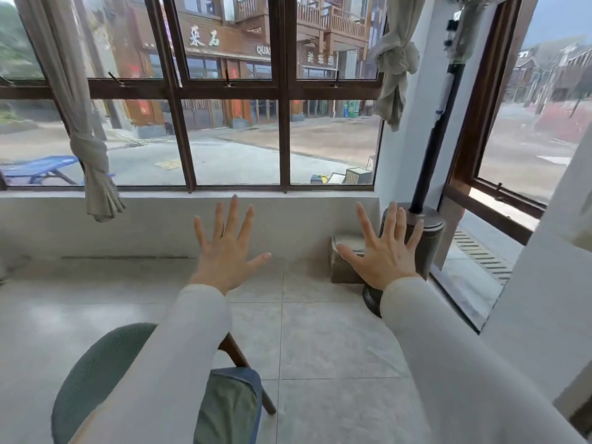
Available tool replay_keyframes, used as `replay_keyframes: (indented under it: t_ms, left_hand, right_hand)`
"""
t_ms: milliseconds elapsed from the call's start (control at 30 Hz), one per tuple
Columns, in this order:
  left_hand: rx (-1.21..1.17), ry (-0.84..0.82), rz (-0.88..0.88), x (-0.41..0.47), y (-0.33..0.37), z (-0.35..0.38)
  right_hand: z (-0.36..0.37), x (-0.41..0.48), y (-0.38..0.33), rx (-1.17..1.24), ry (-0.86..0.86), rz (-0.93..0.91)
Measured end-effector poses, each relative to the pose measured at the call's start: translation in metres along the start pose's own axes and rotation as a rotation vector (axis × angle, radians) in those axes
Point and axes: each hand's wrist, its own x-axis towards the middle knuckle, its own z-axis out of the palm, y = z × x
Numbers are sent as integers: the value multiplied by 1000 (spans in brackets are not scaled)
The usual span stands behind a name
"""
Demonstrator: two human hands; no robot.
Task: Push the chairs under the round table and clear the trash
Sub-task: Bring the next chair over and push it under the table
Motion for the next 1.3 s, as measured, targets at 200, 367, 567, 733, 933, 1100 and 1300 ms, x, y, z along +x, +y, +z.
replay_keyframes:
  t_ms: [200, 367, 567, 733, 933, 1100, 1300]
  left_hand:
    - [-29, 18, -78, 145, -21, 49]
    - [-45, 19, -81, 246, -14, 81]
    - [-12, 13, -113, 359, -21, 140]
    - [21, 19, -239, 451, -50, 191]
    - [-24, 24, -427, 522, -102, 224]
    - [-2, -47, -624, 511, -174, 264]
    - [8, -108, -934, 453, -281, 298]
  right_hand:
    - [46, 155, -24, 67, 19, -76]
    - [88, 258, -33, 48, 57, -126]
    - [165, 383, -40, 49, 38, -166]
    - [238, 498, -64, 122, 19, -211]
    - [296, 607, -137, 180, -23, -430]
    - [343, 646, -249, 265, -78, -622]
    - [389, 639, -416, 308, -168, -889]
